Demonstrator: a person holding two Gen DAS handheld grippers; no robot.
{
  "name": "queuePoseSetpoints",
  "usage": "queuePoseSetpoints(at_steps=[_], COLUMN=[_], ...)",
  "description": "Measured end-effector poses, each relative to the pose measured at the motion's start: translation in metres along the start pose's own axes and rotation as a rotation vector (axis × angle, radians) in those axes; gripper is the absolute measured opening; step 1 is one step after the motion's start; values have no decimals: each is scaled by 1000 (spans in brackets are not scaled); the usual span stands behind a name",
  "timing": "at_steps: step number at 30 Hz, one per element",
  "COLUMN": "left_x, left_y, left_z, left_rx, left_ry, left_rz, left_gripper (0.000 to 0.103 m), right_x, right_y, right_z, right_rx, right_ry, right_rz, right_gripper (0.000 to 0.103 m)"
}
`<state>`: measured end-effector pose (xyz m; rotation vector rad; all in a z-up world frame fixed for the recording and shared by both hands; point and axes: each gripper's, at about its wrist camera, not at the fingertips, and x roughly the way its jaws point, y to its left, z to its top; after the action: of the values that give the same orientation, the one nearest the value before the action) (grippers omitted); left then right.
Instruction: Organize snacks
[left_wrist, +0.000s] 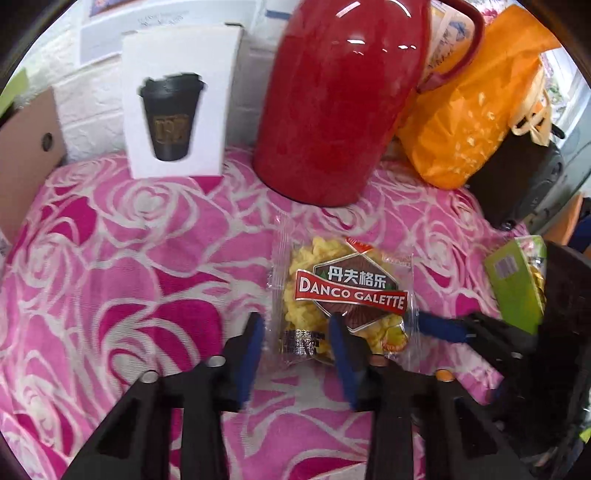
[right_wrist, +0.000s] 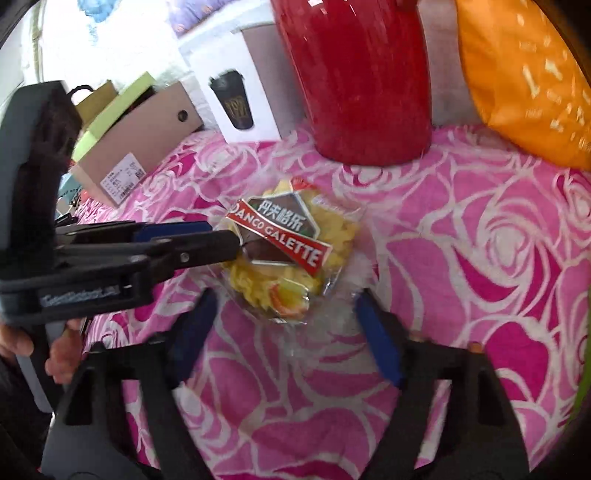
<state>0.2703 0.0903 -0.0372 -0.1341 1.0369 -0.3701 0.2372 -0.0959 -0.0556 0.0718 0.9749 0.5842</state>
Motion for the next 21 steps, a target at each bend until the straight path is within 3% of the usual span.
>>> queuePoseSetpoints(at_steps=[2,4,8,10,14,17,21], left_x=[-1,-3,-2,-3,-5,-6,-2], left_y=[-7,-12,-23,-30,-48,-56,-60], left_z=[-2,-3,-9,-13,-20,-15,-3], left_rx=[30,54,56,72,109,109,67], left_ry=[1,1,21,31,41,18,23], left_rz=[9,28,6,2,-7,42,-26], left_gripper=[21,19,19,19,28,57,58], right_x=[-2,-8,-21,-29,-48,-58,-65], right_y=[-3,-6,-11,-14,-28,-41,-48], right_z=[-2,-3,-6,-11,-26,-32,-33], right_rx=[6,15,11,0,16,54,99], right_ry=[-12,-14,-16,-16,-12,-22,-46], right_rz=[-9,-6,-29,-38,-85,-105,-93], right_gripper=[54,37,31,23,22,24,40])
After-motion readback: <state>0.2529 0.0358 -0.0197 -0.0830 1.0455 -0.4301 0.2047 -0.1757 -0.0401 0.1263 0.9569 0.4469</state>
